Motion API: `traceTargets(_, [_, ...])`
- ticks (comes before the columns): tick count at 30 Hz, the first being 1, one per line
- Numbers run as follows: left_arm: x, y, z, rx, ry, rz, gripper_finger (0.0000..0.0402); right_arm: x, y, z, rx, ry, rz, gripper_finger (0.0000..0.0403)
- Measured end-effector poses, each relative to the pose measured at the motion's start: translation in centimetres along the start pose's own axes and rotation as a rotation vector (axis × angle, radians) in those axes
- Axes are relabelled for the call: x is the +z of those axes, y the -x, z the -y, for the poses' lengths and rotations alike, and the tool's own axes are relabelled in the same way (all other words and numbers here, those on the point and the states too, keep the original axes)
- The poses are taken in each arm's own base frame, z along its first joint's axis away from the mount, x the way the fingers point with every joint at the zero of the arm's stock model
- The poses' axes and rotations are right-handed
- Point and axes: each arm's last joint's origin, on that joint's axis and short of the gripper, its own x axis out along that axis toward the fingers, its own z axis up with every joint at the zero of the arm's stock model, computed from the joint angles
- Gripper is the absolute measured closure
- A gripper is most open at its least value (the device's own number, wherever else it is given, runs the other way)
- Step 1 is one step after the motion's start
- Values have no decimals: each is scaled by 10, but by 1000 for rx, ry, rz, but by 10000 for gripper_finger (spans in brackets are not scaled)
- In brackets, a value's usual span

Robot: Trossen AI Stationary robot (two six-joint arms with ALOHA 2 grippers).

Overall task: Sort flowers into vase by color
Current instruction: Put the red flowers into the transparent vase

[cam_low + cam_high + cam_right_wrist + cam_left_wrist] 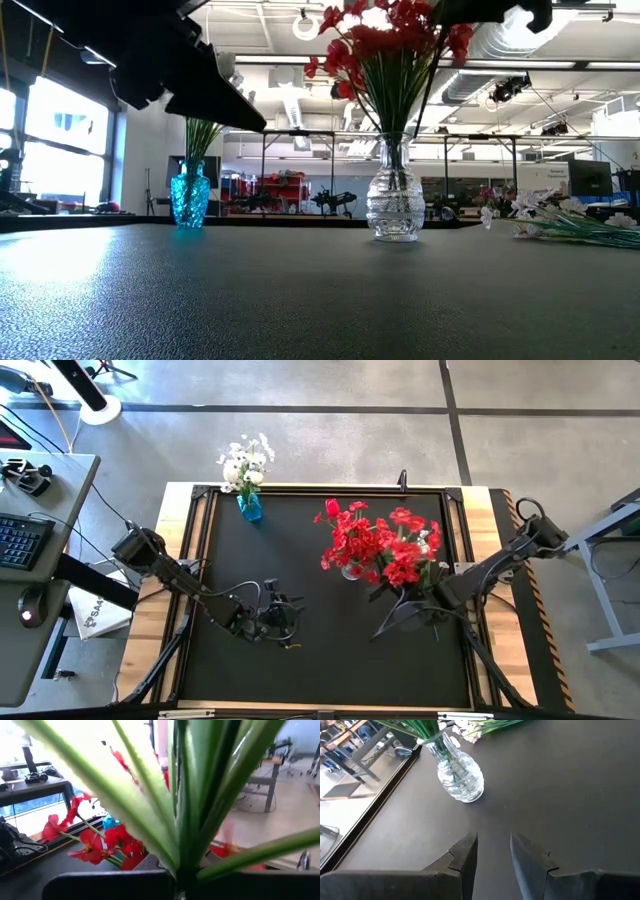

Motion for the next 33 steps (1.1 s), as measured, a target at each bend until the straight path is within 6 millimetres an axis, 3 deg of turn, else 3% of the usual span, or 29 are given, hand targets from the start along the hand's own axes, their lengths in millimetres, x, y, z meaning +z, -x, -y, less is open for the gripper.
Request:
traceTargets(6, [0, -1, -1, -2, 1, -2, 295, 2, 12, 1, -36, -7, 57, 402])
traceTargets(22, [-3, -3, 2, 0, -8, -8, 295, -20, 9, 18, -41, -231, 66, 402])
traceTargets(33, [-6, -6, 5, -6, -20, -18, 295, -10, 7, 27, -53, -247, 69, 402])
